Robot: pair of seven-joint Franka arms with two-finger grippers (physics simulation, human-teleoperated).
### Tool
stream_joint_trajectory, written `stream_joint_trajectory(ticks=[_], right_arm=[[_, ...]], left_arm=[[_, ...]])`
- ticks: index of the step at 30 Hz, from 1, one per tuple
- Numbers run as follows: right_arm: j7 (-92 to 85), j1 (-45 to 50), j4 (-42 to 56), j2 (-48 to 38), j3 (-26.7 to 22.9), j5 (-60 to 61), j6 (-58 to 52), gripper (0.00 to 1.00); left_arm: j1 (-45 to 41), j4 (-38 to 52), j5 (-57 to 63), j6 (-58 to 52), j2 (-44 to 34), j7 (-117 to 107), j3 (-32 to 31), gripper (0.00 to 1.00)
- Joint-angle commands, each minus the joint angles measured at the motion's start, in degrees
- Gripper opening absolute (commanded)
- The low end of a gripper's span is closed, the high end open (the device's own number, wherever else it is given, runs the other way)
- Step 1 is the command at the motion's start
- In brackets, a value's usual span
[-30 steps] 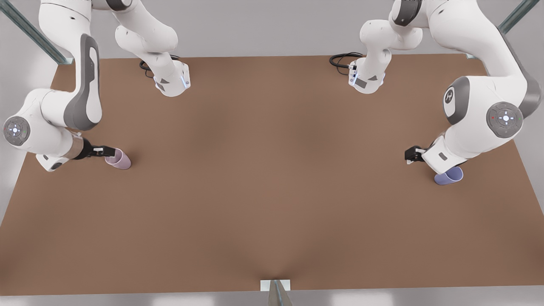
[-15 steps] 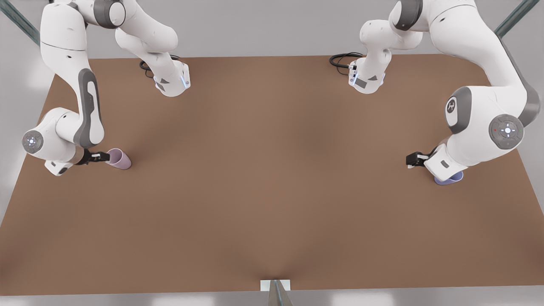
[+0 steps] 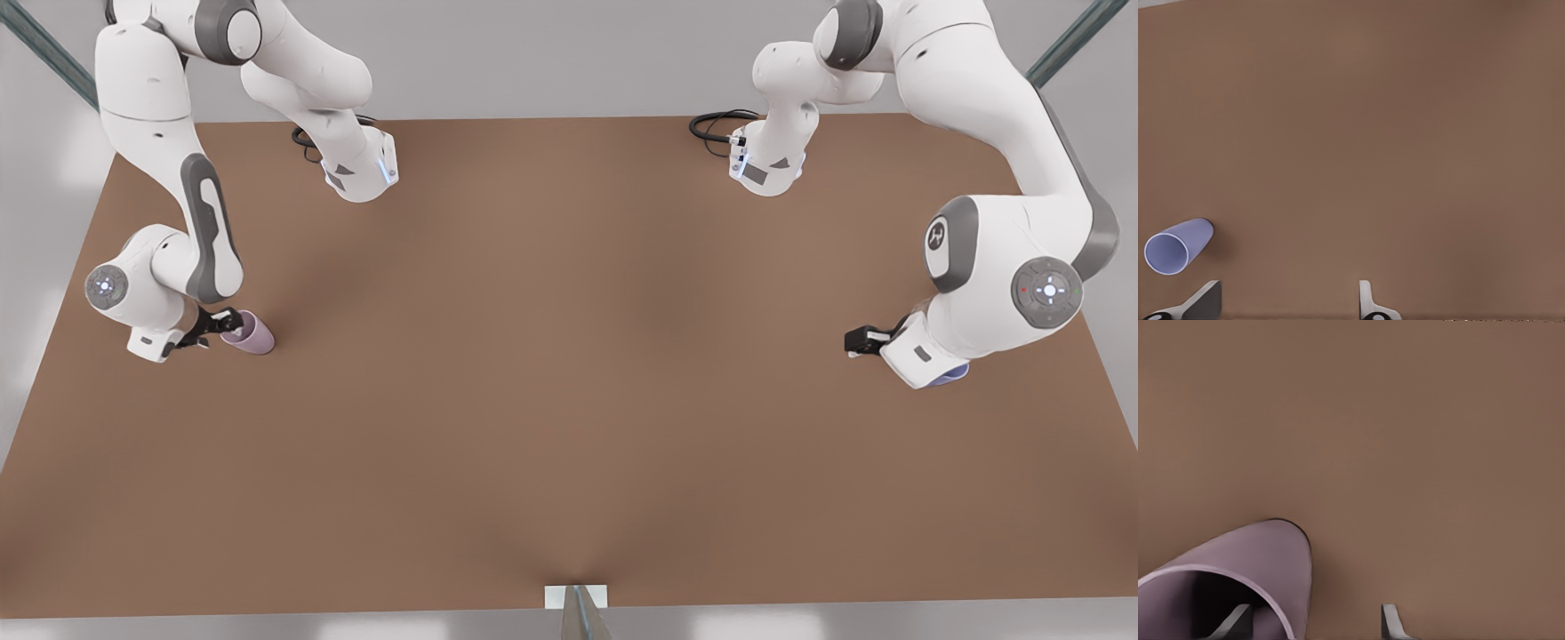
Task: Stack the cups, with the pink cup at the bottom and the purple cup at the top
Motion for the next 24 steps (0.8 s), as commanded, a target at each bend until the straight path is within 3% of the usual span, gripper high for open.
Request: stream_joint_trajectory(ticks=[1, 3, 5, 7, 9, 10, 11, 16, 19, 21, 24], right_arm=[[-14.2, 0.0, 0.0, 0.1, 0.0, 0.1, 2.2, 0.66], [-14.2, 0.0, 0.0, 0.1, 0.0, 0.1, 1.9, 0.48], [-14.0, 0.0, -0.4, 0.1, 0.0, 0.1, 1.8, 0.48], [-13.5, 0.1, -0.5, 0.0, 0.0, 0.1, 1.5, 0.39], [-13.2, 0.2, -0.8, 0.0, 0.0, 0.2, 1.5, 0.38], [-13.2, 0.2, -0.9, 0.0, 0.1, 0.2, 1.4, 0.33], [-13.2, 0.2, -0.9, -0.2, 0.1, 0.2, 1.3, 0.21], [-11.6, 1.5, -0.2, -4.7, 0.3, 0.3, -3.2, 0.21], [1.1, 8.8, 2.1, -7.5, 0.8, 0.3, -9.8, 0.21], [14.6, 14.1, 4.5, -8.1, 4.7, 1.5, -12.0, 0.21], [38.1, 14.6, 11.9, -4.9, 19.8, 4.2, -14.9, 0.21]], left_arm=[[0.0, 0.0, 0.1, 0.2, 0.1, 0.1, 0.0, 1.00], [0.0, 0.0, 0.1, 0.2, 0.1, 0.0, 0.0, 1.00], [-0.1, 0.0, 0.2, 0.2, 0.1, -0.1, 0.0, 1.00], [-0.1, 0.0, 0.2, 0.6, 0.2, -0.1, 0.0, 1.00], [-0.1, 0.0, 0.2, 0.6, 0.3, -0.1, 0.1, 1.00], [-0.1, 0.0, 0.3, 0.6, 0.3, -0.2, 0.1, 1.00], [-0.1, 0.1, 0.3, 0.6, 0.3, -0.2, 0.1, 1.00], [-0.1, 0.1, 0.3, 0.6, 0.5, -0.2, 0.1, 1.00], [0.0, 0.1, 0.3, 0.6, 0.5, -0.2, 0.1, 1.00], [0.1, 0.4, 0.4, 0.6, 0.9, -0.2, 0.1, 1.00], [0.1, 0.5, 0.2, 0.6, 1.2, 0.0, 1.4, 1.00]])
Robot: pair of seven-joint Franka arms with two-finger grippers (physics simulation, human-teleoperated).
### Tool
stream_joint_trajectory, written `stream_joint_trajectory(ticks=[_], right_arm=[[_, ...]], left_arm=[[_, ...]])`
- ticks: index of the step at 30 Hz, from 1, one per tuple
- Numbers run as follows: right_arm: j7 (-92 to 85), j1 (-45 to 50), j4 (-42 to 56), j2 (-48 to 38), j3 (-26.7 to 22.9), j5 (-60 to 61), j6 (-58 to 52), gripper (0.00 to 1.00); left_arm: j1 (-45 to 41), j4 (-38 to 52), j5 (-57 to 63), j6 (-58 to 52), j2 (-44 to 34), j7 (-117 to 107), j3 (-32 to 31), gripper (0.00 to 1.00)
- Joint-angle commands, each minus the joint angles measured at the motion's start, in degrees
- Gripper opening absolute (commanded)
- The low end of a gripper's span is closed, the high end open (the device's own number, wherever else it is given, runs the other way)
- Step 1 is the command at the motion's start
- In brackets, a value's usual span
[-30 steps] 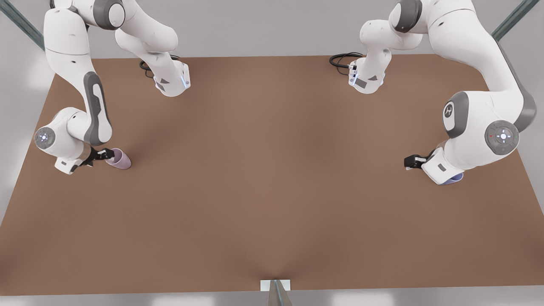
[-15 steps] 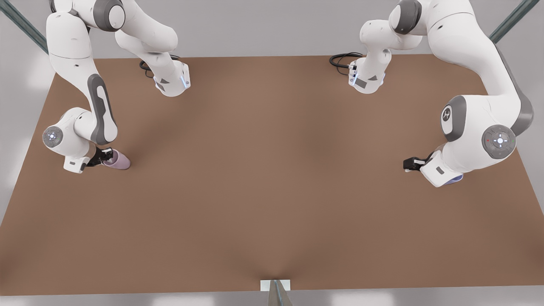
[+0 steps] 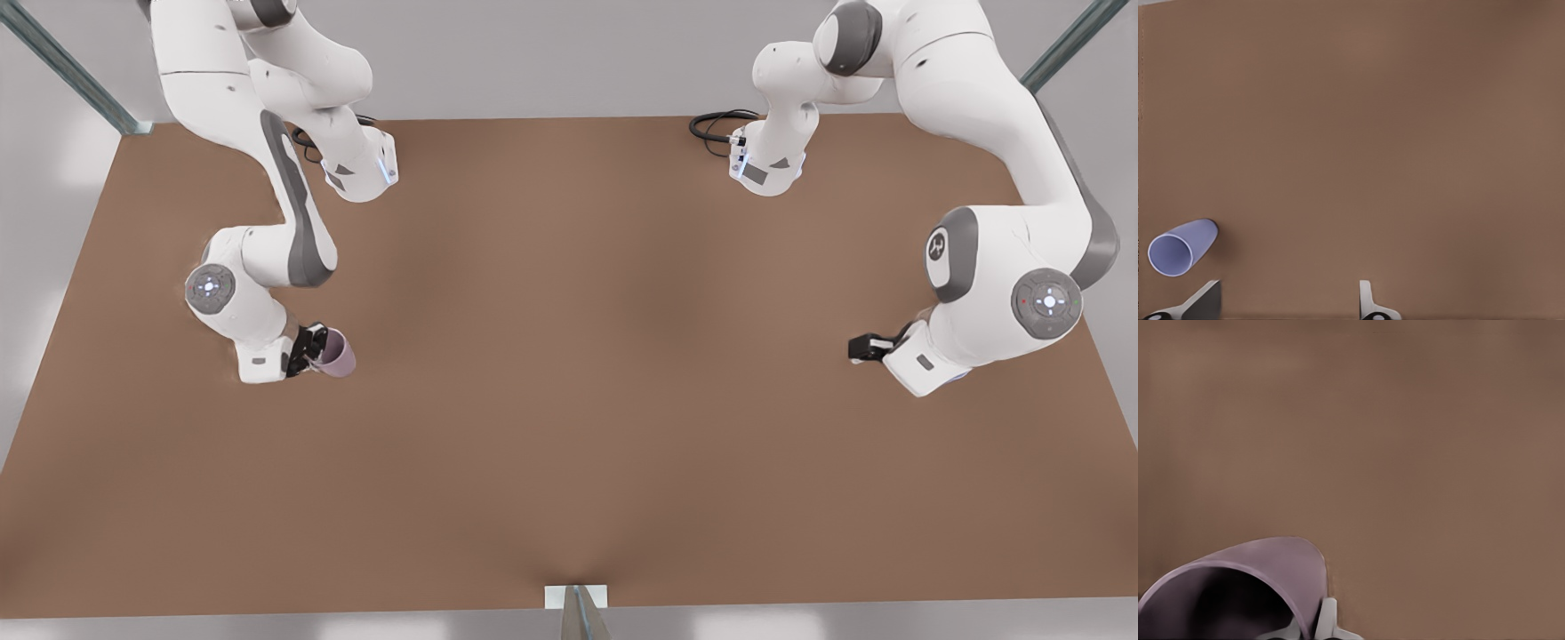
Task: Stack the cups, with the pink cup at the bottom and the purple cup at the top
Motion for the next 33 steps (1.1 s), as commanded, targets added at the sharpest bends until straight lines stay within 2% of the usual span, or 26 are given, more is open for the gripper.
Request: stream_joint_trajectory(ticks=[1, 2, 3, 4, 6, 8, 10, 13, 17, 22, 23, 24, 25, 26, 29, 33], right_arm=[[48.4, 0.8, 6.3, 3.4, 8.1, 2.1, -5.5, 0.21], [52.3, 0.9, 9.2, 5.5, 10.0, 2.7, -5.6, 0.21], [57.8, 2.8, 16.3, 10.3, 12.0, 4.1, -7.4, 0.21], [61.7, 4.5, 19.1, 11.9, 12.0, 4.1, -7.5, 0.21], [77.8, 14.0, 34.2, 22.5, 11.2, 3.4, -10.4, 0.21], [89.4, 25.6, 51.0, 33.9, 2.8, 3.4, -13.6, 0.21], [95.8, 30.6, 60.7, 41.7, 0.1, 3.8, -13.5, 0.21], [102.1, 34.3, 67.2, 48.3, -0.1, 3.6, -12.8, 0.21], [103.5, 34.9, 67.3, 49.9, 0.0, 3.4, -12.6, 0.21], [103.6, 35.3, 67.3, 50.5, 0.3, 3.4, -11.6, 0.21], [104.2, 35.3, 67.3, 50.5, 0.4, 3.4, -11.6, 0.38], [104.7, 35.3, 67.2, 50.5, 0.4, 3.4, -11.7, 0.61], [104.7, 35.3, 67.1, 50.5, 0.4, 3.4, -11.7, 0.71], [104.6, 35.2, 66.9, 50.4, 0.3, 3.4, -11.7, 0.76], [104.4, 35.2, 66.6, 50.2, 0.0, 3.4, -11.9, 0.77], [104.3, 35.0, 66.4, 49.9, 0.0, 3.4, -12.2, 0.78]], left_arm=[[0.1, 0.1, 0.0, 0.0, 0.0, 0.2, 0.5, 1.00], [0.2, 0.1, -0.2, 0.1, 0.4, 0.3, 1.0, 1.00], [1.3, 0.1, -0.3, 1.0, 0.6, 0.9, 1.1, 1.00], [1.9, 0.1, -0.4, 1.0, 0.8, 1.3, 1.1, 1.00], [6.0, 0.1, -2.2, 1.8, 2.2, 7.0, 1.1, 1.00], [11.8, -0.5, -2.4, 4.6, 3.5, 18.0, 1.1, 1.00], [17.6, -0.5, -2.7, 7.5, 5.8, 28.4, 1.1, 1.00], [22.3, -0.7, -2.7, 12.3, 9.7, 36.7, 1.1, 1.00], [25.3, -1.5, -3.6, 17.7, 14.3, 43.3, 1.1, 1.00], [25.9, -16.6, -3.6, 34.4, 12.0, 56.2, 3.9, 1.00], [25.9, -18.6, -3.6, 35.8, 11.6, 56.8, 4.0, 1.00], [25.9, -20.2, -3.6, 37.3, 11.2, 58.1, 4.8, 1.00], [25.9, -21.6, -3.6, 38.9, 11.2, 58.5, 5.3, 1.00], [25.9, -22.3, -3.6, 39.2, 11.2, 58.7, 5.3, 1.00], [25.9, -25.6, -3.6, 39.3, 9.7, 58.8, 5.9, 1.00], [26.0, -25.6, -3.6, 39.4, 10.8, 58.8, 5.9, 1.00]])
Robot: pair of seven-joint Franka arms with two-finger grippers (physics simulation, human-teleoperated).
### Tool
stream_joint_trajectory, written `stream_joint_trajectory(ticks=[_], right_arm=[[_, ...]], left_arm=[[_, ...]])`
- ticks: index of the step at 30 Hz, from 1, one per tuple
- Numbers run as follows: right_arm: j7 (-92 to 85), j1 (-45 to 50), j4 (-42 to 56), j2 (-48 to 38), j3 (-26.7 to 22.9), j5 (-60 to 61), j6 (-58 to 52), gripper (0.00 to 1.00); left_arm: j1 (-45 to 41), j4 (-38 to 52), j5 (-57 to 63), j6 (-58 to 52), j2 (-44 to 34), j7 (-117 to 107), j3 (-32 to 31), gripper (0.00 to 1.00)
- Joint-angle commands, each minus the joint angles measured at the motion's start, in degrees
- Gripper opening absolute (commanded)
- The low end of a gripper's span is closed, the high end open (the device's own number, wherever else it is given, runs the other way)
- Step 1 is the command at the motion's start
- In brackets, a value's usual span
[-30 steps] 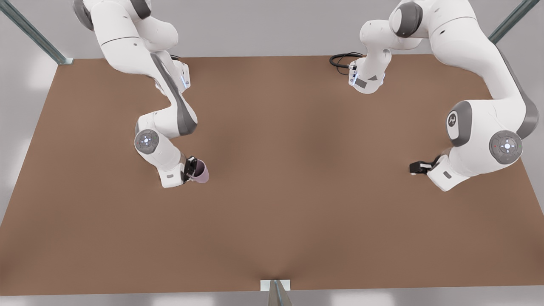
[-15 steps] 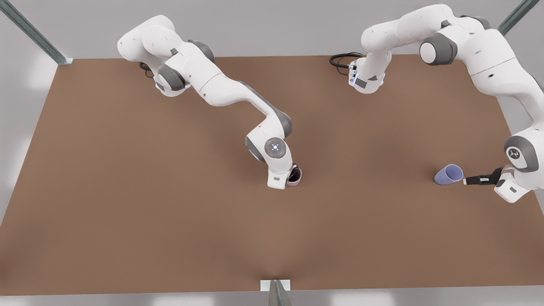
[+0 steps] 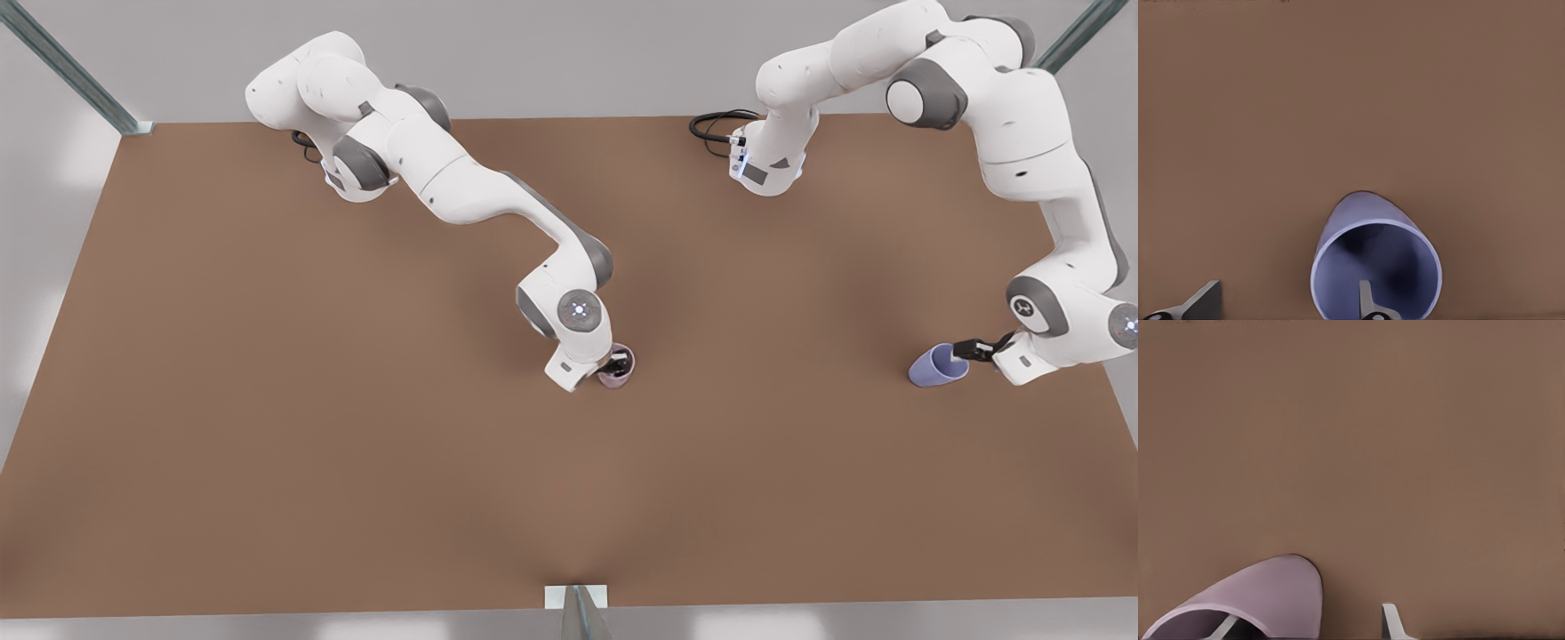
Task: Stack the cups, with the pink cup at the bottom and the purple cup at the top
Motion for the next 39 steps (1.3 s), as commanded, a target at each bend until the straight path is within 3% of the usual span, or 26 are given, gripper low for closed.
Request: stream_joint_trajectory(ticks=[1, 3, 4, 8, 10, 14, 15, 17, 18, 19, 21, 23, 25, 30, 31, 36, 39], right_arm=[[19.4, 0.0, -0.3, -0.2, -0.1, 0.3, -0.1, 0.78], [19.2, 0.2, -1.0, -0.8, -0.3, 0.2, 0.0, 0.80], [18.4, 0.3, -3.3, -2.0, -1.4, 0.3, 0.3, 0.81], [17.9, 1.5, -6.6, -8.6, -3.6, 4.3, -0.3, 0.83], [17.8, 1.4, -7.0, -12.4, -6.2, 9.8, -2.8, 0.84], [-0.3, -5.9, -21.5, -31.0, -12.8, 10.0, -7.5, 1.00], [-11.0, -12.7, -26.8, -36.9, -14.2, 8.6, -7.9, 1.00], [-29.7, -27.1, -30.0, -43.3, -14.3, 5.0, -12.6, 1.00], [-33.6, -35.3, -31.7, -45.0, -11.0, -0.2, -15.7, 1.00], [-37.9, -43.8, -31.7, -45.2, -4.7, -0.7, -17.0, 1.00], [-39.4, -50.6, -28.3, -45.3, 1.8, -7.7, -23.6, 1.00], [-39.9, -48.9, -29.4, -48.1, 2.5, -8.8, -21.8, 1.00], [-46.2, -49.3, -35.3, -48.1, 3.3, -8.6, -13.4, 1.00], [-46.2, -49.8, -30.3, -46.3, 3.3, -7.7, -17.4, 1.00], [-46.0, -49.6, -29.5, -46.2, 3.3, -7.5, -17.4, 1.00], [-45.9, -51.4, -28.5, -46.2, 3.2, -7.6, -17.8, 1.00], [-45.9, -51.4, -28.4, -46.4, 3.1, -7.5, -20.5, 1.00]], left_arm=[[0.0, 0.0, -0.1, 2.9, 0.3, 18.3, 0.0, 1.00], [-0.1, 0.0, -2.0, 2.9, 1.1, 18.3, -0.1, 1.00], [-0.1, 0.0, -2.4, 2.8, 1.1, 18.3, -0.1, 0.95], [-0.3, 0.1, -2.7, 2.9, 2.0, 18.3, -0.6, 0.57], [-0.4, 0.1, -4.3, 3.0, 2.5, 18.3, -0.6, 0.54], [-0.7, 0.1, -4.6, 2.8, 2.8, 17.9, -0.6, 0.24], [-0.7, 0.1, -4.6, 2.8, 2.7, 17.9, -0.6, 0.21], [-0.8, 0.1, -4.6, 2.4, 2.1, 17.5, -0.6, 0.21], [-1.8, 0.5, -4.6, 1.3, 1.1, 15.7, -0.7, 0.21], [-3.4, 0.7, -4.5, -0.7, -0.4, 12.9, -0.6, 0.21], [-7.9, 1.5, -4.4, -5.7, -3.9, 5.2, -0.6, 0.21], [-13.6, 2.1, -4.4, -10.4, -6.9, -3.0, -0.6, 0.21], [-18.7, 2.1, -4.4, -13.4, -9.2, -9.8, -0.6, 0.21], [-34.1, 4.9, -4.7, -17.0, -11.0, -37.1, -1.6, 0.21], [-36.0, 5.2, -5.1, -17.0, -11.0, -45.4, -4.5, 0.21], [-36.5, 9.5, -5.0, -16.9, -9.2, -67.5, -15.4, 0.21], [-40.0, 11.6, -4.9, -16.6, -6.9, -72.4, -15.7, 0.21]])
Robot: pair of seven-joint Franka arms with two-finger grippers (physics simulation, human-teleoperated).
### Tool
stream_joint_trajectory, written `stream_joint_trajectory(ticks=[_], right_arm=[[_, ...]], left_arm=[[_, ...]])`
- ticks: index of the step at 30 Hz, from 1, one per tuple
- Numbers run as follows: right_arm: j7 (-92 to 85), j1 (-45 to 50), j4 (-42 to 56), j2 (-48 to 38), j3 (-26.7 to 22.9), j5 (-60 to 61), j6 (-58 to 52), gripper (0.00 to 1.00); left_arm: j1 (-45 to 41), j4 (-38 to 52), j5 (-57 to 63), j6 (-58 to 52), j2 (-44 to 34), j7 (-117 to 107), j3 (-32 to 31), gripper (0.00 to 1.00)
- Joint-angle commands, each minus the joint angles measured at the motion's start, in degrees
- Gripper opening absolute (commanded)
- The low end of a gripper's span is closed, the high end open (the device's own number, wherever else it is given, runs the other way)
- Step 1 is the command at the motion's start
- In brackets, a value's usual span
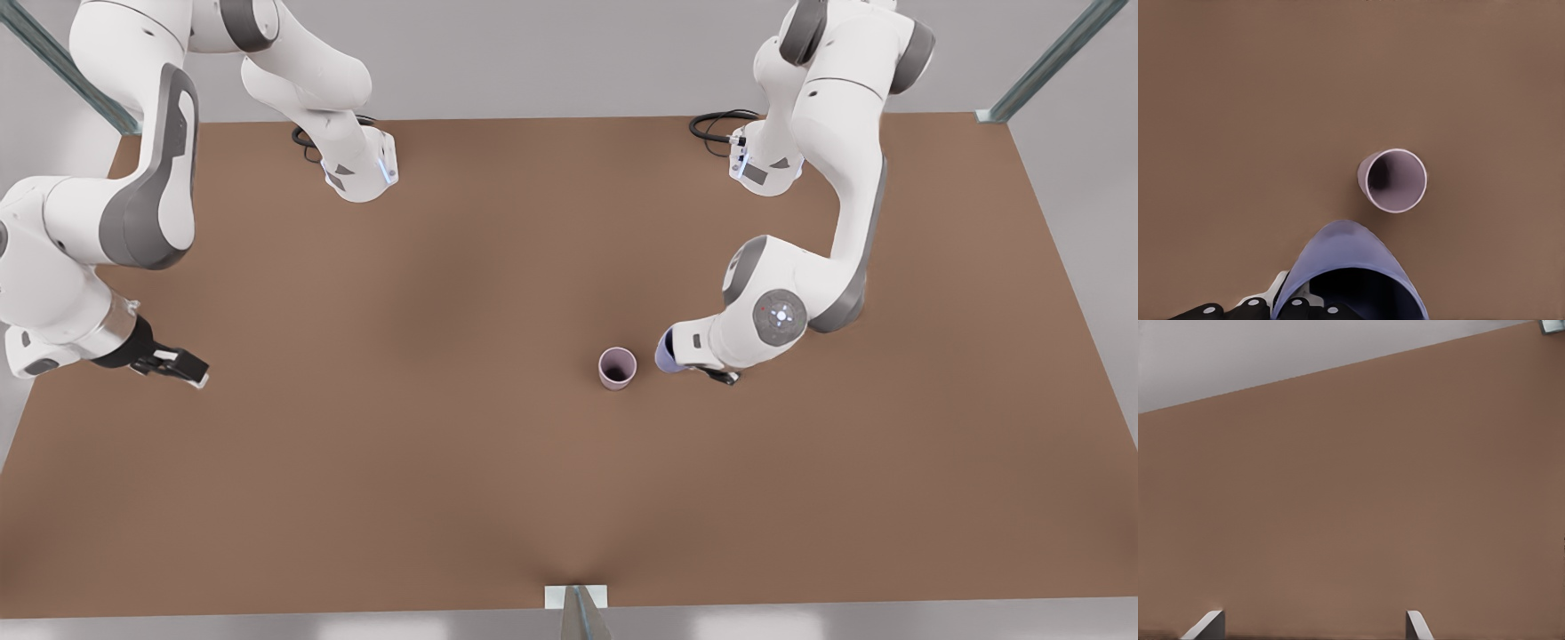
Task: Stack the cups, with the pink cup at the bottom and the purple cup at the top
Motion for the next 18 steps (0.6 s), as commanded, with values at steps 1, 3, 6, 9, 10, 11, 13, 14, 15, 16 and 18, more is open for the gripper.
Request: stream_joint_trajectory(ticks=[1, 3, 6, 9, 10, 11, 13, 14, 15, 16, 18], right_arm=[[-14.9, -0.4, 0.7, -0.1, 0.0, 0.1, -2.4, 1.00], [-14.9, -0.2, 1.3, 0.1, 0.0, 0.1, -1.7, 1.00], [-14.9, -0.2, 1.3, 0.2, 0.0, -0.4, -1.7, 1.00], [-15.0, -0.2, 1.3, 0.8, 0.0, -0.1, -1.6, 1.00], [-14.9, -0.3, 1.3, 0.8, 0.0, 0.0, -1.6, 1.00], [-14.9, -0.4, 1.3, 0.8, 0.0, 0.0, -1.2, 1.00], [-14.9, -0.4, 1.3, 0.9, 0.0, 0.0, -1.2, 1.00], [-14.9, -0.4, 1.3, 0.9, 0.0, -0.1, -1.2, 1.00], [-14.9, -0.4, 1.7, 1.0, 0.0, -0.1, -0.9, 1.00], [-14.9, -0.4, 1.8, 1.2, 0.0, -0.1, -0.8, 1.00], [-14.9, -0.4, 1.8, 1.2, -0.2, -0.1, -0.8, 1.00]], left_arm=[[-1.3, 1.5, 0.0, -0.9, 1.5, -48.0, -0.2, 0.21], [-3.1, 4.0, 0.1, -0.9, 3.6, -51.5, -0.2, 0.21], [-3.9, 4.4, 0.1, -0.8, 4.4, -52.6, -0.2, 0.21], [-5.2, 5.9, 0.2, -0.7, 6.1, -53.8, -0.2, 0.21], [-5.4, 5.9, 0.1, -0.6, 6.3, -53.9, -0.2, 0.21], [-5.7, 6.0, 0.0, -0.6, 6.3, -54.1, -0.2, 0.21], [-6.4, 6.3, -0.1, 0.2, 6.8, -55.5, -0.2, 0.21], [-6.5, 6.5, -0.1, 0.3, 7.1, -55.6, -0.2, 0.21], [-6.5, 6.8, -0.1, 0.3, 7.5, -55.7, -0.2, 0.21], [-6.5, 6.8, -0.1, 0.8, 7.6, -55.8, -0.2, 0.21], [-6.8, 6.8, 0.3, 1.0, 7.9, -56.1, -0.2, 0.21]])
